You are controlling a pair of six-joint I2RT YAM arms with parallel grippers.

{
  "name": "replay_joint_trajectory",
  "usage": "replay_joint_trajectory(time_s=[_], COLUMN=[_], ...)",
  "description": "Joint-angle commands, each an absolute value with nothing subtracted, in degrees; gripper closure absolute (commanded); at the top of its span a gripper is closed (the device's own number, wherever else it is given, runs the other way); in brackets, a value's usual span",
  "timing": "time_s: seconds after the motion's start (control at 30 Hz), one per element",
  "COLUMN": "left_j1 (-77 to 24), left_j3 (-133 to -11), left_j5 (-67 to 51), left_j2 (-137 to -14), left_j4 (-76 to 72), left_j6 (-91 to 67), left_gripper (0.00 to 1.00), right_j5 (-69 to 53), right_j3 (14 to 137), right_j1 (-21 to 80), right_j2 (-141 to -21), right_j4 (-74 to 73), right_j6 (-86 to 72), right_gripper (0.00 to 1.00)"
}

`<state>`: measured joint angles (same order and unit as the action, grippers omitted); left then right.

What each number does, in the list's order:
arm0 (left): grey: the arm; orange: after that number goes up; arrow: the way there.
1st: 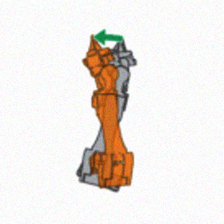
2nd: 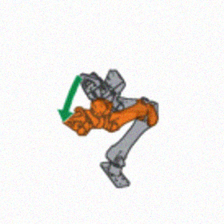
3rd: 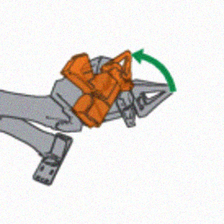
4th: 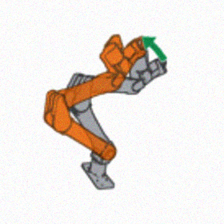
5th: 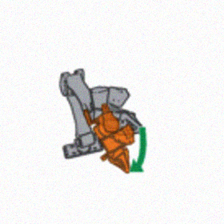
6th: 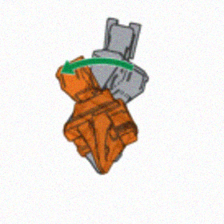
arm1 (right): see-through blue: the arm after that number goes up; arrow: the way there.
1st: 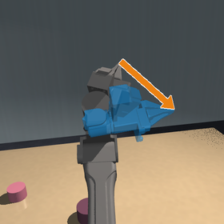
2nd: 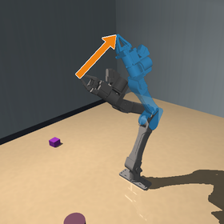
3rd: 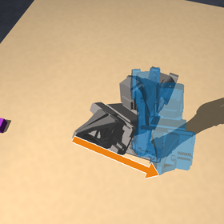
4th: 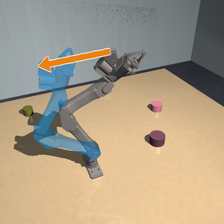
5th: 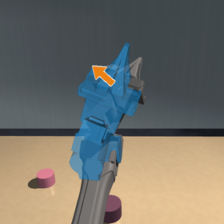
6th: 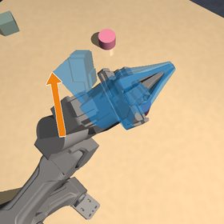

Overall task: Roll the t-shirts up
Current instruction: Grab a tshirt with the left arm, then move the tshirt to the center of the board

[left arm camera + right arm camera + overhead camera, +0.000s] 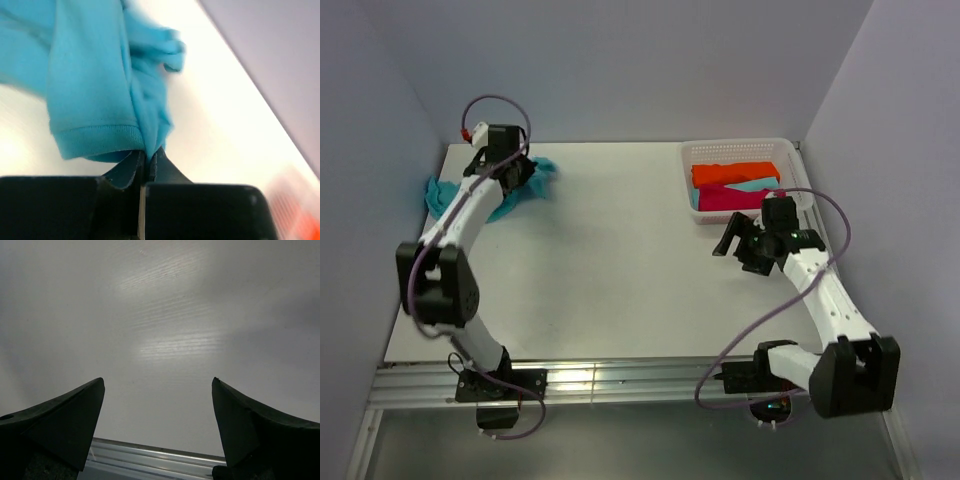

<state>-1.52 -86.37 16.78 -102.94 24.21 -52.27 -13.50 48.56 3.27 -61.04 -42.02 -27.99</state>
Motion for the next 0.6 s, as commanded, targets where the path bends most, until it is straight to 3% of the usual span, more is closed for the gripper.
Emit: replay_joint_trajectory(time_s=[0.0, 0.27, 0.57], left_j1=[-6.8, -8.6, -8.8], left_j3=[-80.3, -73.9, -64.9], left_j5=[13.5, 9.2, -3.4], left_j2=[-84.3, -61.5, -44.2], left_j4=[24.4, 40.4, 48.1], left_j6=[-51.1, -48.8, -50.9], left_gripper=[1.0, 1.0, 1.0], right_j5=[-8.7, -1.9, -1.3], right_j3=[52.0, 55.5, 70.5], right_j1=[4.8, 6.9, 3.5], right_j2=[-68.9, -82.8, -102.3], right_j4=[-36.0, -29.5, -27.2], right_j6=[-26.9, -28.9, -31.5], right_gripper=[0.06, 0.06, 0.06])
